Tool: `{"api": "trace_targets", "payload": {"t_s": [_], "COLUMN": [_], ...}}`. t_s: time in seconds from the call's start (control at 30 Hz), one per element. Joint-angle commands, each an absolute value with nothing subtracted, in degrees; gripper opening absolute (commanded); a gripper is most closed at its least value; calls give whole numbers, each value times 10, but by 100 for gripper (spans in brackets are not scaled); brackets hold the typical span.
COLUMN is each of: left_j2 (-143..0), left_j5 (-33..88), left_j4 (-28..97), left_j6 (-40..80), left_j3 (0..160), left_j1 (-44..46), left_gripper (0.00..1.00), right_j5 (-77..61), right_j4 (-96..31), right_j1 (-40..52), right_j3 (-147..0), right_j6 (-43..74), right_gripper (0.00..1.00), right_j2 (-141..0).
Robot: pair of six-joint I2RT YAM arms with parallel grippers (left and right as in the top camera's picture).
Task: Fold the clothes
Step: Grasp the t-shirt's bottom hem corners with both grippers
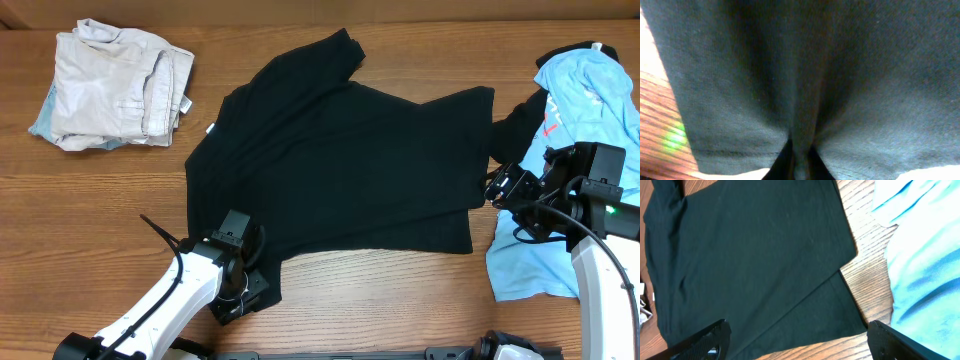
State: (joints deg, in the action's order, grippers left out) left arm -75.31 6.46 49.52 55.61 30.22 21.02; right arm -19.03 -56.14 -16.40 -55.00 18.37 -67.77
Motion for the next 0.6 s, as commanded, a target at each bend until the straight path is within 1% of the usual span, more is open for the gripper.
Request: {"api": "trace_targets", "payload": {"t_s": [0.0, 0.1, 0.23, 0.37, 0.47, 0.57], "left_j2": [-764, -764, -764, -764, -764, -764], "left_j5": [56, 75, 57, 20, 12, 6], "left_j4": [492, 509, 576, 630, 634, 632], "left_j6": [564, 516, 451, 408, 373, 363], "left_j3": [300, 338, 430, 522, 563, 578], "left_j1": [209, 197, 167, 142, 140, 140], "left_gripper": [4, 4, 4, 4, 4, 4], "right_j5": [-185, -166, -84, -49, -10, 22], "right_j4": [-566, -582, -611, -621, -624, -617], "right_j1": [-161, -147, -100, -38, 0, 25], "right_j3": [-550, -547, -546, -545, -532, -495], "right_j6": [192, 205, 262, 315, 365, 413], "right_gripper": [87, 82, 83, 83, 83, 83], "right_j2": [-676, -677, -685, -695, -701, -708]}}
